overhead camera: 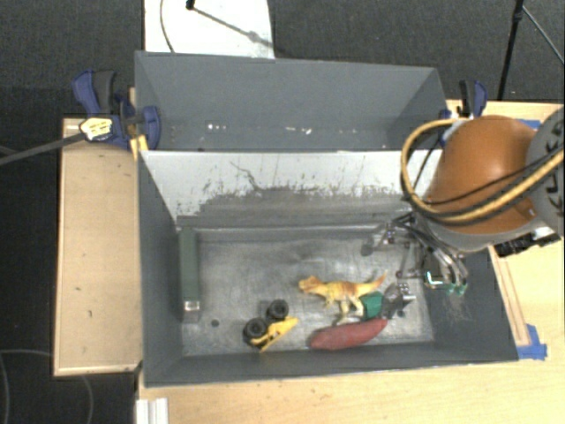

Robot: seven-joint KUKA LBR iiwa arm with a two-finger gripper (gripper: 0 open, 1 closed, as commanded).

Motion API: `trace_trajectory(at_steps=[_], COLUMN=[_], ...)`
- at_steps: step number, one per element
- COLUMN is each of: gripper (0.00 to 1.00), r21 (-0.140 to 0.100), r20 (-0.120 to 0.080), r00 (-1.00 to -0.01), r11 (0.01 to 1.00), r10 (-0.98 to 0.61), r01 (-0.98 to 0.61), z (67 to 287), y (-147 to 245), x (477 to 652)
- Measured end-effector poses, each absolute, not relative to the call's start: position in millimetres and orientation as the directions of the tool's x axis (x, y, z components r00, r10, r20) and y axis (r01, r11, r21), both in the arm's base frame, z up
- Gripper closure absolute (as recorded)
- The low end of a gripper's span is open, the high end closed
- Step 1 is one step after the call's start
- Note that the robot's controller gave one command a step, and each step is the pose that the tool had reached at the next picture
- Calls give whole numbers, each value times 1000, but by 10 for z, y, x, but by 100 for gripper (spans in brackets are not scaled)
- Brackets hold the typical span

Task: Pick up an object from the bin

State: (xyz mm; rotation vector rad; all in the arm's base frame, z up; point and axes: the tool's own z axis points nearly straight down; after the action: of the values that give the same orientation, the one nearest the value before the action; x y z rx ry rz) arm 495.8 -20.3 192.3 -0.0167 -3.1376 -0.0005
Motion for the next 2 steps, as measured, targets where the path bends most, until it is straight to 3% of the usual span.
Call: trace_trajectory(at_steps=[1,2], gripper=[0,0], r21=[0,-1], r20=[-3,-8], r00=[-1000,-997], r11=[1000,997], r10=[10,-83], r01=[10,-83], z=[1951,1719], y=[-203,-248], x=[4974,4939])
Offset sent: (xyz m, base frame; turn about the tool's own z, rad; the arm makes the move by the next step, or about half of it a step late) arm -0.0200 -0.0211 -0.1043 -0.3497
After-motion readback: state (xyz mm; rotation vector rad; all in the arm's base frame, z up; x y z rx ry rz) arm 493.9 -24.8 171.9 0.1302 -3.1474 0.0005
